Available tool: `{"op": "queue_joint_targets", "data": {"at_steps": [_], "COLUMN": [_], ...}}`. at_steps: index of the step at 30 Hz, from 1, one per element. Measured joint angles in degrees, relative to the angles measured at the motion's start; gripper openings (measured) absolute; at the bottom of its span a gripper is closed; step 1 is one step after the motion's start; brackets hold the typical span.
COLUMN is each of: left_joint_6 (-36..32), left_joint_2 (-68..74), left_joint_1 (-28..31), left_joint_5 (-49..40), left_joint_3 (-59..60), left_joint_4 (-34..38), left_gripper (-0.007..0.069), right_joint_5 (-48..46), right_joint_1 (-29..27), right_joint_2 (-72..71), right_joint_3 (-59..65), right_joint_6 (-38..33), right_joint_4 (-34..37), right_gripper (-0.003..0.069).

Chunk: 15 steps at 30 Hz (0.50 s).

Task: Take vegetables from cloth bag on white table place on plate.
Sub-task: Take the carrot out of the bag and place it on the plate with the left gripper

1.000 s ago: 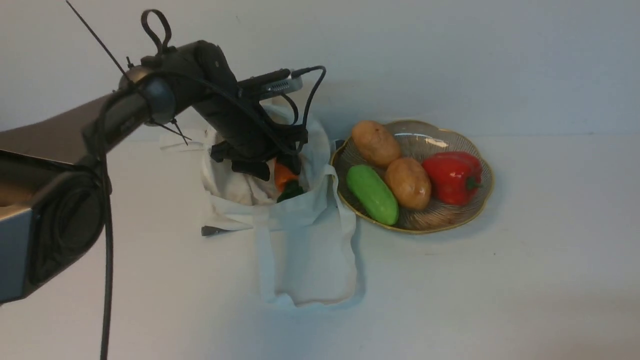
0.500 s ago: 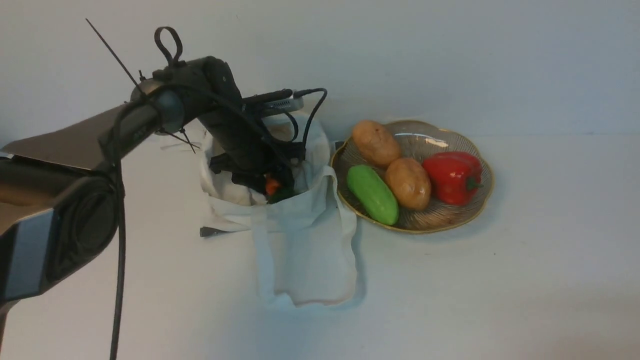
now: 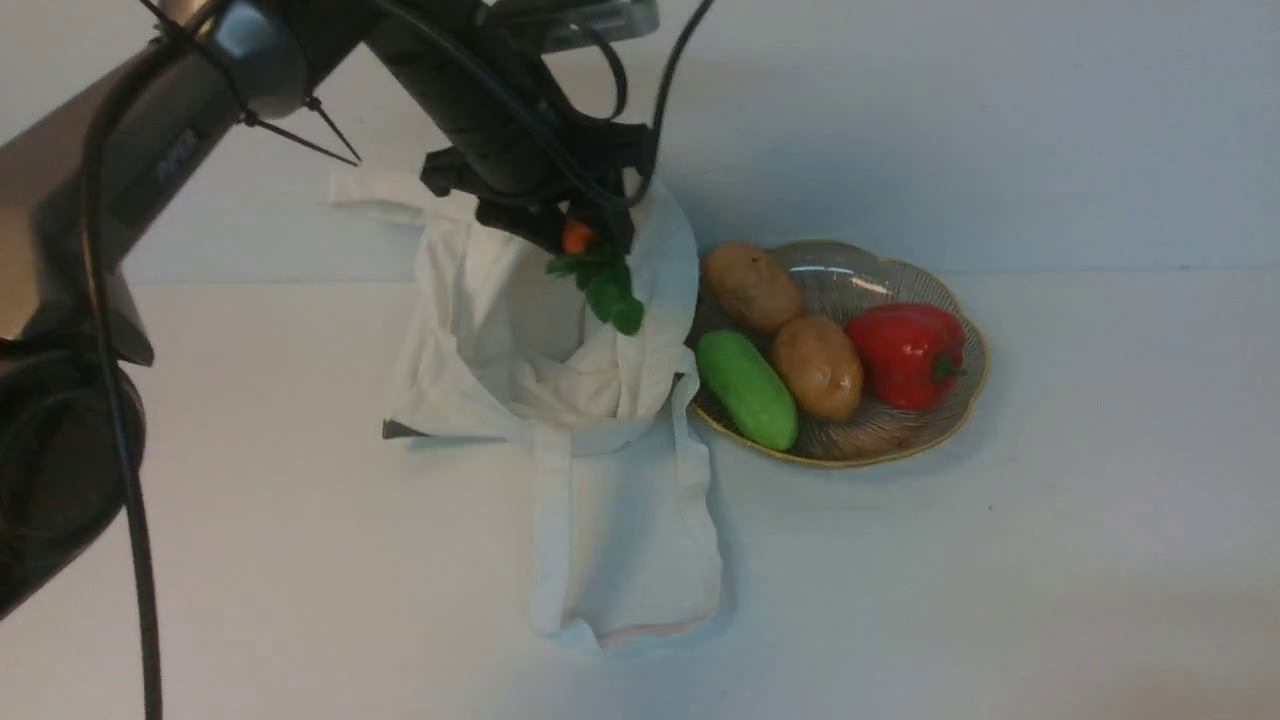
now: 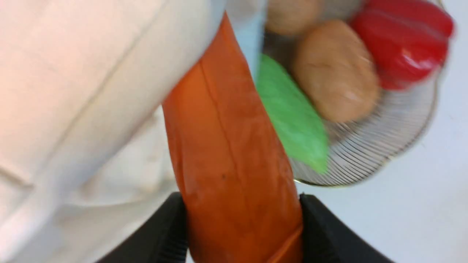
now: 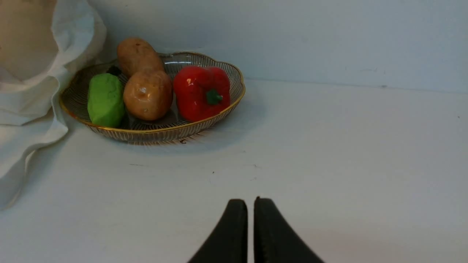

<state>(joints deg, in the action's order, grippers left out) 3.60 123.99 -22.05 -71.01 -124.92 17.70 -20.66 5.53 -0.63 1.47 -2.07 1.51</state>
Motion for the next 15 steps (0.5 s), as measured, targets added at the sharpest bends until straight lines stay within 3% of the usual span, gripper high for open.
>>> {"op": "queue_joint_targets", "data": {"at_steps": [6,15], "left_joint_6": [0.2,0.0], "left_joint_2": [0.8,0.9], "left_joint_1": [-5.9,-5.9], "left_joint_5": [-0.2,-0.3], "left_joint_3": [0.0,3.9], "left_joint_4": [-5.7,-14.2], "left_gripper": [0.0338,0.0337], "right_joint_5": [0.0,0.0], "right_joint_1": [0.0,0.0], "right_joint_2": [0.0,0.0], "right_joint_3": [0.0,0.0], "right_joint_6": [0.0,0.0], "right_joint_4": [0.0,0.0], "right_gripper": [0.0022,0.0022]}}
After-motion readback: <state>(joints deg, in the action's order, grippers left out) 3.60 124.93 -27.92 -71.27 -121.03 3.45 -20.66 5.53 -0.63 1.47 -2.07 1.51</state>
